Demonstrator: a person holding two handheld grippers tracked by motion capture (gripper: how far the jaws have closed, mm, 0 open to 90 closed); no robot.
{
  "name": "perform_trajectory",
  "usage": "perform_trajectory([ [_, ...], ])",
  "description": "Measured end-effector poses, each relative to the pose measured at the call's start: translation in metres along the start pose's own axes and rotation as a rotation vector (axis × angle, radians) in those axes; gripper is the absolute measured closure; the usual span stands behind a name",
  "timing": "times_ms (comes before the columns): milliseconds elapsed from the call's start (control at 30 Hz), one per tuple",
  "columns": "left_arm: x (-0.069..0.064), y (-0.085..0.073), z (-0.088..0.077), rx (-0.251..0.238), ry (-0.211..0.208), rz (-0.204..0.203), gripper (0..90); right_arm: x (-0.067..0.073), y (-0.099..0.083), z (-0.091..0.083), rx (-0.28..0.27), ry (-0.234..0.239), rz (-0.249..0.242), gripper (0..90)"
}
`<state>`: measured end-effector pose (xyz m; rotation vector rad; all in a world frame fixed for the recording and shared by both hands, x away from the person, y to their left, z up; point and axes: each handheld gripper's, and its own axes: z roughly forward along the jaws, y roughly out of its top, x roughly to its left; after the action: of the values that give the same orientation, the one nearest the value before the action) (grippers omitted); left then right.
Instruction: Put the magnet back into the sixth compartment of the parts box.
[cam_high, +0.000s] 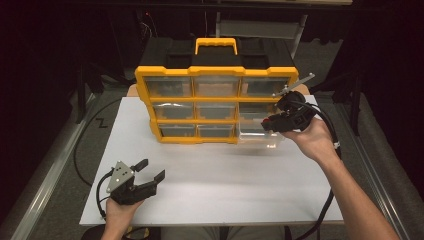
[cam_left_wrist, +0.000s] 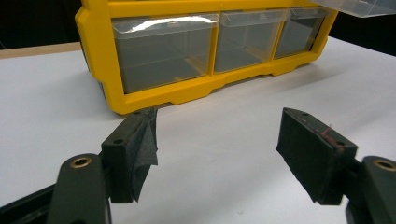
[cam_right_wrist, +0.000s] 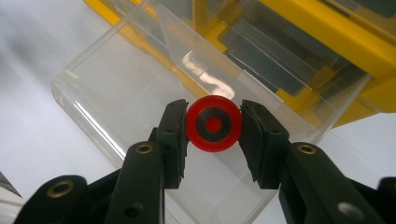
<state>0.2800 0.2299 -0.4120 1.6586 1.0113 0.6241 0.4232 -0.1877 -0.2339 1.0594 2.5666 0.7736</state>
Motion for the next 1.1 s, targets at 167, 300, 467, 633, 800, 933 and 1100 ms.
perform_trajectory([
  [167, 0.0, 0.0, 0.0, -0.001, 0.001, -0.001, 28.6, 0.0, 0.0, 0.003, 0.007, 0.0, -0.002, 64.0],
  [300, 0.0, 0.0, 0.0, -0.003, 0.001, -0.003, 28.7, -0.002, -0.001, 0.005, 0.01, 0.005, 0.006, 63.7],
  [467, 0.0, 0.0, 0.0, -0.003, 0.001, -0.002, 28.7, -0.002, -0.002, 0.005, 0.007, 0.006, 0.013, 61.4],
  [633, 0.0, 0.0, 0.0, -0.002, 0.001, -0.001, 28.8, -0.003, -0.003, 0.002, -0.006, 0.005, 0.01, 60.7],
  [800, 0.0, 0.0, 0.0, -0.003, 0.002, -0.003, 28.8, -0.003, -0.004, -0.001, -0.018, 0.005, 0.011, 61.6],
  [933, 0.0, 0.0, 0.0, -0.001, 0.0, -0.001, 28.7, -0.001, -0.005, -0.005, -0.034, 0.009, 0.008, 61.9],
  [1100, 0.0, 0.0, 0.0, -0.002, 0.001, -0.004, 28.7, 0.002, -0.006, -0.011, -0.051, 0.015, -0.006, 62.1],
])
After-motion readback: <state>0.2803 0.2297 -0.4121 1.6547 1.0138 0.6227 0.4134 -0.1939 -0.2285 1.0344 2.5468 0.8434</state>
